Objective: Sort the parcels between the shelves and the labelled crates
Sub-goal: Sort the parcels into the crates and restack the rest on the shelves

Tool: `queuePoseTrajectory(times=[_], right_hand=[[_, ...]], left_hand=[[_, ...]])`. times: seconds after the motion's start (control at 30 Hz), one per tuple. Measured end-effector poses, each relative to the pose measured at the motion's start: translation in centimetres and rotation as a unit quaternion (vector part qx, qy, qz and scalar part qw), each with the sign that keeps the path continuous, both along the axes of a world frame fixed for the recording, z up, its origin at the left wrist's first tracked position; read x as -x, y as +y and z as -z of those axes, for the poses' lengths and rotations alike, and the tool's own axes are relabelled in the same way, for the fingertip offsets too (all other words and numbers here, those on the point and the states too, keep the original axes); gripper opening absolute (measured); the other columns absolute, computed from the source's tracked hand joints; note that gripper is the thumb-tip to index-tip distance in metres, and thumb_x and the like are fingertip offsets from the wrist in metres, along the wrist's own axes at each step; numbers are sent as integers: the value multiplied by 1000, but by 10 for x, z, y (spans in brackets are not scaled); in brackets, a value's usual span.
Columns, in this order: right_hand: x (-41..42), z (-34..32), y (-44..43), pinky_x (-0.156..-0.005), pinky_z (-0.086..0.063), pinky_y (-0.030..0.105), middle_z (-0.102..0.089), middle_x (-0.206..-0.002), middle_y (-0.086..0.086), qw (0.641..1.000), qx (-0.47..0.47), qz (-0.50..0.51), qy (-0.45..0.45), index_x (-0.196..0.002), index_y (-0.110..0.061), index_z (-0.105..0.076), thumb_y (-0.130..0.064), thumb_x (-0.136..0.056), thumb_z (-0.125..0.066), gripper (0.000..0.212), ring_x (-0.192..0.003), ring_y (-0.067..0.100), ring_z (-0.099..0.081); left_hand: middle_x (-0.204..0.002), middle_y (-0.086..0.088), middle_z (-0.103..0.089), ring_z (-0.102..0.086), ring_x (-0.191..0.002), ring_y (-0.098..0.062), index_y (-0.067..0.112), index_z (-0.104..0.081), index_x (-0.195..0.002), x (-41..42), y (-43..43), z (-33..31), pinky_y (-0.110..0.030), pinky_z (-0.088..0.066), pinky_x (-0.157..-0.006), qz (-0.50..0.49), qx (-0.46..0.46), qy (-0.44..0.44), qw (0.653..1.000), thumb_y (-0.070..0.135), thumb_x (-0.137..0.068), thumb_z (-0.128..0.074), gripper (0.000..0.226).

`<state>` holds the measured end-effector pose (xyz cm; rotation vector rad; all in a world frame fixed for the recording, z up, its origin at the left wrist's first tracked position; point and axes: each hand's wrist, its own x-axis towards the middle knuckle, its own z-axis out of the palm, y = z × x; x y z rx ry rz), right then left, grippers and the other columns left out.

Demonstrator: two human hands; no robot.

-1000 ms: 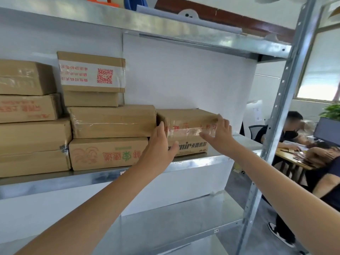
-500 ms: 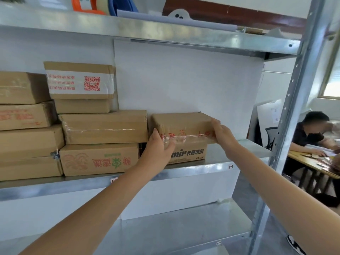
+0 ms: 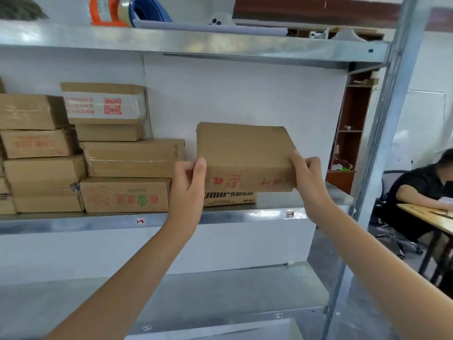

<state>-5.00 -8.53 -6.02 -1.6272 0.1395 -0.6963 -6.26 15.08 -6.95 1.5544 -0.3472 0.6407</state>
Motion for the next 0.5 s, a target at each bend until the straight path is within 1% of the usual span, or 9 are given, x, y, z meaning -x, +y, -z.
queuePoseTrajectory(times=[0.07,0.13,0.2,0.23,0.3,0.33,0.4,0.43,0.5], right_hand=[[11,8,-4,-73,-45,32,-50,-94,-3,999,-25,-24,3,-91,-24,-44,-57,-92,-56,35,-86,12,-51],[22,18,-6,-75,-46,32,-53,-96,-2,998,-41,-52,6,-94,-21,-49,-56,-88,-63,37,-88,13,-53],[34,28,-5,-75,-47,30,-58,-102,-4,996,-35,-80,1,-101,-22,-56,-56,-86,-67,38,-92,13,-57],[40,32,-4,-75,-48,29,-62,-105,-5,995,-30,-100,-3,-104,-26,-60,-56,-86,-67,35,-94,12,-60],[50,45,2,-69,-50,19,-65,-102,-12,989,-2,-147,-10,-99,-36,-68,-56,-89,-64,22,-90,3,-64],[54,53,7,-65,-48,13,-61,-101,-12,987,20,-162,-6,-94,-38,-70,-56,-90,-62,20,-85,-3,-62],[60,69,20,-61,-44,5,-48,-102,-5,983,66,-171,9,-91,-34,-68,-57,-90,-61,24,-75,-10,-54],[63,77,26,-61,-42,2,-44,-102,-2,981,85,-175,12,-92,-31,-68,-56,-90,-62,26,-75,-11,-51],[67,91,37,-65,-40,-1,-45,-106,0,974,114,-196,9,-102,-28,-69,-52,-90,-63,28,-86,-10,-52]], left_hand=[[-81,7,-53,-50,-66,4,21,-47,-91,20,0,10,-7,-42,-62,-20,37,-24,999,36,-101,-51,19],[-78,12,-54,-51,-67,2,19,-49,-90,39,1,22,-9,-43,-64,-33,59,-29,997,31,-99,-57,17],[-78,20,-59,-54,-71,5,19,-54,-93,53,6,35,-7,-44,-67,-49,71,-23,996,29,-96,-62,14],[-80,24,-61,-57,-75,7,21,-56,-95,59,9,42,-7,-45,-69,-57,77,-21,995,30,-95,-64,12],[-91,26,-66,-61,-88,7,26,-61,-104,70,15,57,-7,-47,-75,-70,96,-12,993,32,-94,-66,13],[-97,25,-67,-62,-93,6,28,-63,-109,75,18,64,-8,-48,-77,-78,104,-4,992,33,-93,-67,17],[-106,19,-68,-63,-98,5,31,-65,-116,83,24,77,-11,-50,-79,-96,108,20,989,38,-93,-66,23],[-110,17,-67,-63,-99,5,32,-65,-118,87,29,83,-12,-50,-79,-108,106,34,988,40,-94,-65,25],[-113,16,-66,-62,-101,5,32,-66,-118,95,40,95,-13,-49,-80,-133,94,51,985,41,-95,-63,25]])
